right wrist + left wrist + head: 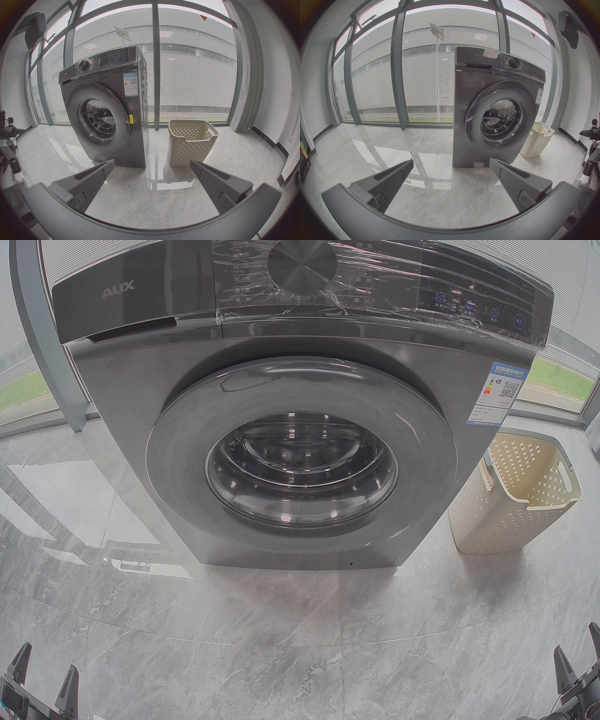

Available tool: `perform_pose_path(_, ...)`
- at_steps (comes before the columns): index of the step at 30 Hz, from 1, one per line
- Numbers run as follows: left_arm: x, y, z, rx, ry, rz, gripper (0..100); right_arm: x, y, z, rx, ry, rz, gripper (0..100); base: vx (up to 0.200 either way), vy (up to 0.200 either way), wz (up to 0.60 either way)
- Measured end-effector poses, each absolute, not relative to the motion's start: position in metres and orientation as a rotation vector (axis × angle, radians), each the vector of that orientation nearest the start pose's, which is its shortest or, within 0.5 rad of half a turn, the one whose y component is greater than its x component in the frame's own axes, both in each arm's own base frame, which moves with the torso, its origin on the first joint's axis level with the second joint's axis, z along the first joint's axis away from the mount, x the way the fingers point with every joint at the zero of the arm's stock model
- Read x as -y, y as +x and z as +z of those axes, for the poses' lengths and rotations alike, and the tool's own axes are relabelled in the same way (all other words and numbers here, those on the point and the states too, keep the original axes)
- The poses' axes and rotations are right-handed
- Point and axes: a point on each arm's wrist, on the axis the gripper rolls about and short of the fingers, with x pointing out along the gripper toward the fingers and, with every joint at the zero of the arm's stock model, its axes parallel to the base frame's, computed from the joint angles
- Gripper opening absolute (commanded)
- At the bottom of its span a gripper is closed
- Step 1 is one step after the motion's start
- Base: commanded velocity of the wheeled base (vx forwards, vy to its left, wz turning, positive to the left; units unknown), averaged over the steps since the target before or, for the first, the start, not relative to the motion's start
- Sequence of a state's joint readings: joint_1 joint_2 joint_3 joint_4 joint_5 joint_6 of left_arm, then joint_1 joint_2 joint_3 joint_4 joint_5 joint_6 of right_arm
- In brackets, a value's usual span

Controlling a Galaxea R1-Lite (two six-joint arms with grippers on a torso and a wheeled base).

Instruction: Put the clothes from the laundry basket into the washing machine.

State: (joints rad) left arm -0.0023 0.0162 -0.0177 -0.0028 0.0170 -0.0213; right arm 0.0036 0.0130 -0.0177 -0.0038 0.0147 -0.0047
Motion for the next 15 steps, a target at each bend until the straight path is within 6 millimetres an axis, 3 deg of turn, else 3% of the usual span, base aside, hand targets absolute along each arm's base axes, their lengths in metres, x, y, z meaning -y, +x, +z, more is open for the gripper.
perform_pose_path(15,-0.0005,-0.0229,0.081,0.004,-0.009,0.018,100,0.0,-0.0231,0.0812,0.009,0.001,0.009,100,0.0,0.0,0.0)
